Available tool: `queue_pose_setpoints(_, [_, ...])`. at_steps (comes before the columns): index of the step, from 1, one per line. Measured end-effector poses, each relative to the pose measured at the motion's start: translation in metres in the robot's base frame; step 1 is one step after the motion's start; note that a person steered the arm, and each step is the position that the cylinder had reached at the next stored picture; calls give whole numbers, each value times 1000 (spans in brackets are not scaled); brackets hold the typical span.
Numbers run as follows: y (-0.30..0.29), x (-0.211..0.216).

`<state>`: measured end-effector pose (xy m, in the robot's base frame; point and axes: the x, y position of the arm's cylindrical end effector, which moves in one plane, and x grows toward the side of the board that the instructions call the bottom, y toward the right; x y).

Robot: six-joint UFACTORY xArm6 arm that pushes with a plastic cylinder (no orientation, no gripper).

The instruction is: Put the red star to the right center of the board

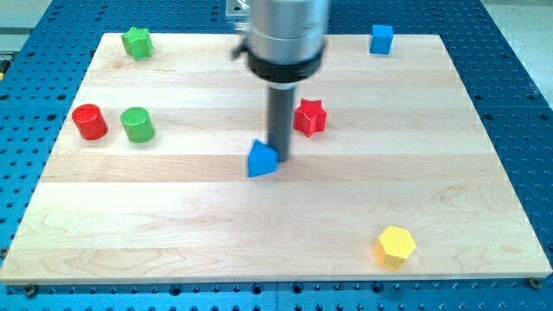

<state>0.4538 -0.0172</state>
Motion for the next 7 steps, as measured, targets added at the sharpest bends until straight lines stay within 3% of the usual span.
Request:
queue_pose_setpoints(1, [5, -48])
queue_pose_setpoints(2, [46, -62])
queue_pose_setpoints(3, [132, -46])
queue_pose_setpoints(4, [159, -39])
queue_pose_setpoints(5, [136, -5])
queue_pose_setpoints(6, [165, 15])
queue_pose_setpoints(7, [188, 4])
